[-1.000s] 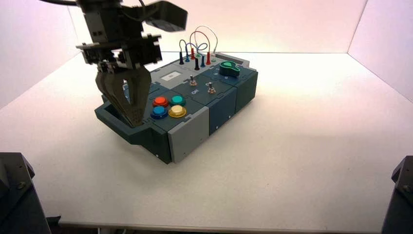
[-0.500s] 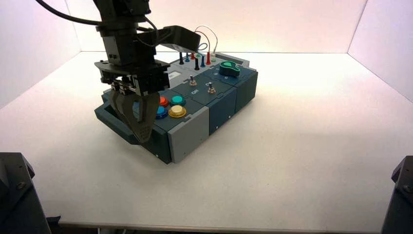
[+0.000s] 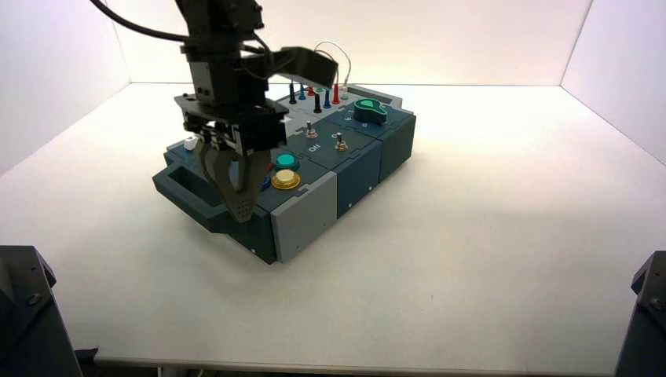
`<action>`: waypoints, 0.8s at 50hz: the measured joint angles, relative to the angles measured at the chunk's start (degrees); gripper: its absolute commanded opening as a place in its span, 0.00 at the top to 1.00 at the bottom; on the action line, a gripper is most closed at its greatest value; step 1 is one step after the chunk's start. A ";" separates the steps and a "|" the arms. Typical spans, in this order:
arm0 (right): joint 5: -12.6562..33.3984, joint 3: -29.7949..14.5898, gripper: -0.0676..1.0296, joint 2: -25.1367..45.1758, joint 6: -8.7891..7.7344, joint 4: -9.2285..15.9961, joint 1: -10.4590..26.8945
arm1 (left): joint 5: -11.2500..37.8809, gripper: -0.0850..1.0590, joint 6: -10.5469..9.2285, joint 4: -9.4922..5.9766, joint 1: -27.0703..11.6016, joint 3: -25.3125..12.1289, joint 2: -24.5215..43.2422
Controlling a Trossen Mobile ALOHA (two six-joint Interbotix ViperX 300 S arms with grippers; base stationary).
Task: Move the box away.
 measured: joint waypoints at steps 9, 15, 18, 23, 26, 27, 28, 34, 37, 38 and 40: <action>0.00 0.00 0.96 0.00 -0.09 -0.09 -0.09 | 0.09 0.95 0.00 0.62 0.00 -0.44 2.46; 0.00 0.00 0.96 0.00 -0.09 -0.26 0.00 | -0.18 0.95 0.00 1.23 0.00 -0.44 3.52; -0.09 0.00 0.96 0.00 0.00 -0.35 0.00 | -0.26 0.95 0.00 1.49 0.00 -0.62 3.69; -0.35 0.00 0.96 0.00 0.00 -0.44 -0.09 | -0.62 0.95 0.00 2.20 0.00 -1.14 4.22; -0.62 0.00 0.96 0.00 -0.09 -0.44 0.00 | -0.79 0.95 0.00 2.64 -0.09 -1.49 4.48; -0.62 0.00 0.96 0.00 0.00 -0.44 -0.09 | -0.70 0.95 0.00 2.72 -0.09 -1.67 4.57; -0.70 0.00 0.96 0.00 0.00 -0.44 -0.09 | -0.70 0.95 0.00 2.90 -0.09 -1.76 4.66; -0.79 0.00 0.96 0.00 0.00 -0.44 -0.09 | -0.62 0.95 0.00 3.43 -0.18 -2.20 5.19; -0.79 0.00 0.96 0.00 0.00 -0.44 -0.09 | -0.53 0.95 0.00 3.78 -0.44 -2.46 5.45; -0.79 0.00 0.96 0.00 0.00 -0.44 -0.09 | -0.53 0.95 0.00 3.78 -0.44 -2.46 5.54; -0.88 0.00 0.96 0.09 0.00 -0.53 -0.09 | -0.53 0.95 0.00 3.96 -0.44 -2.64 5.71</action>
